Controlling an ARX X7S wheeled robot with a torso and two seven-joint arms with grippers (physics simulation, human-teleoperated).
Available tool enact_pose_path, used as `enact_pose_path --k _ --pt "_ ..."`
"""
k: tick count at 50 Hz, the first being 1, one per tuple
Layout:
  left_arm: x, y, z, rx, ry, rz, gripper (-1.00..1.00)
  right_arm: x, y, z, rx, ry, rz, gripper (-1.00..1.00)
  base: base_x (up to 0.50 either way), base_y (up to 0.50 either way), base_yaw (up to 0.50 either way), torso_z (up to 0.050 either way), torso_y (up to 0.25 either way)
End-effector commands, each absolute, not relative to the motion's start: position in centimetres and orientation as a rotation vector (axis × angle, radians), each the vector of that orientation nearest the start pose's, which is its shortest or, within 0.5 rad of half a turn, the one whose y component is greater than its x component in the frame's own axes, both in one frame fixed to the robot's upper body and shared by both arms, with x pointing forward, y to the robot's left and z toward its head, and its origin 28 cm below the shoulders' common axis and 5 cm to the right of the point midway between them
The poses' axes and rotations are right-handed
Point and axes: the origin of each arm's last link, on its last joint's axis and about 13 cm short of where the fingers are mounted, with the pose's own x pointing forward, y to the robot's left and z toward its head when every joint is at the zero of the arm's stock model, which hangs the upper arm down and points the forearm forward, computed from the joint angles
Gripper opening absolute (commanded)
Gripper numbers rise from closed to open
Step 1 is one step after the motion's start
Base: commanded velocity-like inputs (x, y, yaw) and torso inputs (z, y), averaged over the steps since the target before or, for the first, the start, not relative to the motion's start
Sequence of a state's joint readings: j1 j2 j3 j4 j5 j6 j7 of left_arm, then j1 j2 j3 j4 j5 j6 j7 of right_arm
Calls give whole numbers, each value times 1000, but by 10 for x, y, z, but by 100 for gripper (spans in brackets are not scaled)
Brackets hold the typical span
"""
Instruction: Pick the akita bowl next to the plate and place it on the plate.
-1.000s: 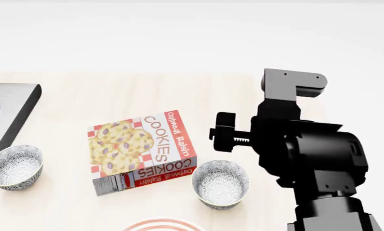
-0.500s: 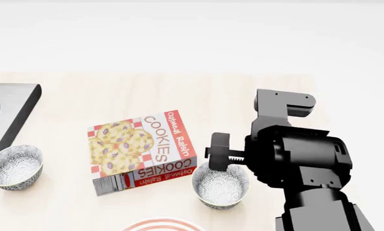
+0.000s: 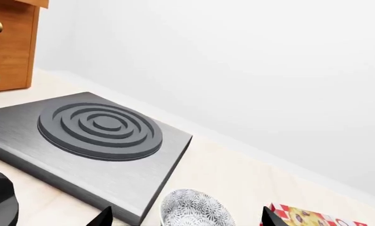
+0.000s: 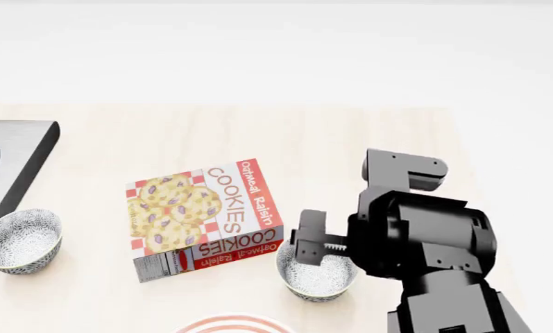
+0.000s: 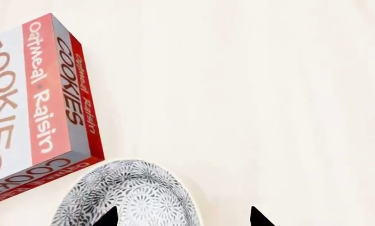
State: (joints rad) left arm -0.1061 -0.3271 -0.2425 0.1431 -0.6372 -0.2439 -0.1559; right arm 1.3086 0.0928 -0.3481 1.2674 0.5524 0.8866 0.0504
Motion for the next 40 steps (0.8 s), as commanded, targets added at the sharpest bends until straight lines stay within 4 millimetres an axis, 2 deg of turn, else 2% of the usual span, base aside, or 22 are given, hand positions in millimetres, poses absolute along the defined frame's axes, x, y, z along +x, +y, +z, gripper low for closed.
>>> enact_pose_path --k 1,19,40 --pt "230 312 78 -320 -78 251 100 389 -109 140 177 900 63 100 0 0 0 0 0" --pt "228 311 84 -320 -79 251 100 385 -112 130 189 923 55 100 0 0 0 0 0" --pt "229 311 81 -320 -78 251 100 381 -112 118 194 950 75 100 0 0 0 0 0"
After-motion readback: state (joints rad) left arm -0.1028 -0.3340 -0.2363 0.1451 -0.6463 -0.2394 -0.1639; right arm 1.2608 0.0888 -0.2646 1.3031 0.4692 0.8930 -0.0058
